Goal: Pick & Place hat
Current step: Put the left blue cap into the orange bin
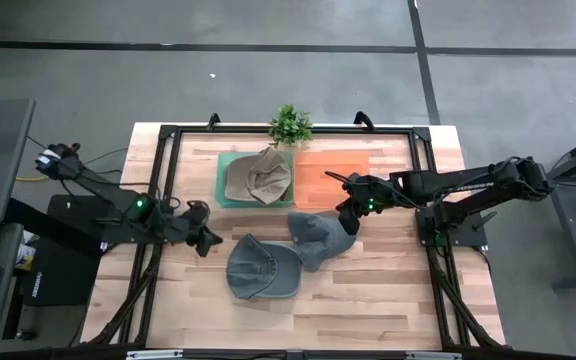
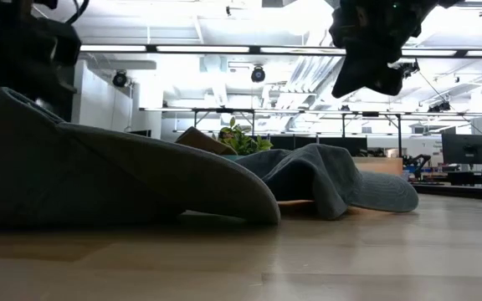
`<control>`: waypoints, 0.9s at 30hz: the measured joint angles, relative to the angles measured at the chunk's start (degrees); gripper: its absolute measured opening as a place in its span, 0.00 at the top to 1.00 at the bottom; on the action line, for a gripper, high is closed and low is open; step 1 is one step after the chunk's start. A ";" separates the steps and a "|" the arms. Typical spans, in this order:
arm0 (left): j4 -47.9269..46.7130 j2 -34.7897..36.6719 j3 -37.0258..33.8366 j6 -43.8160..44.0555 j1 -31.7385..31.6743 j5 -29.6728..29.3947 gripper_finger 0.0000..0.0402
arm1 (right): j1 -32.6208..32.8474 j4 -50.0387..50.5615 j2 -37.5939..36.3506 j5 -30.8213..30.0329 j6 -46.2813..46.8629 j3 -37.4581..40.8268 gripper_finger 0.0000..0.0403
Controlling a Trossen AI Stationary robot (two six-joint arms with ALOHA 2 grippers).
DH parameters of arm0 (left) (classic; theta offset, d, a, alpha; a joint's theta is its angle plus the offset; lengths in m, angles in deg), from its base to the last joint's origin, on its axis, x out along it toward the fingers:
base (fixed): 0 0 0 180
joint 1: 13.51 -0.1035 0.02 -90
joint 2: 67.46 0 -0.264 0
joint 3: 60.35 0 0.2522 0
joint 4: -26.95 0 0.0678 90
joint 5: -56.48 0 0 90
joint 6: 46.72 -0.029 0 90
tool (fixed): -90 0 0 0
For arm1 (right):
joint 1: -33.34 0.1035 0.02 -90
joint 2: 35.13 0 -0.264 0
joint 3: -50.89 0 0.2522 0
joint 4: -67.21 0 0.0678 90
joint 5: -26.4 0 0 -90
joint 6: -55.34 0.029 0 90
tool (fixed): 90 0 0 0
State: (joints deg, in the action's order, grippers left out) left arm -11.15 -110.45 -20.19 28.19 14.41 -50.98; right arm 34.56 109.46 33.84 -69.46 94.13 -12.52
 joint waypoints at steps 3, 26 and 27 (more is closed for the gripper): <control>1.60 -4.93 0.02 2.62 2.44 -0.83 1.00 | 0.41 -0.13 0.00 0.45 -1.46 0.00 0.97; 16.36 -22.00 0.02 27.85 7.07 6.84 0.90 | 4.95 -1.34 0.00 1.85 -3.74 0.00 0.87; 16.28 -22.00 0.02 28.72 7.07 6.81 0.87 | 4.95 -1.42 0.00 1.85 -3.74 0.00 0.85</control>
State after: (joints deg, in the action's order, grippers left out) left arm 5.13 -132.45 -20.17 56.91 21.48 -44.18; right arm 39.52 108.04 33.84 -67.61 90.39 -12.52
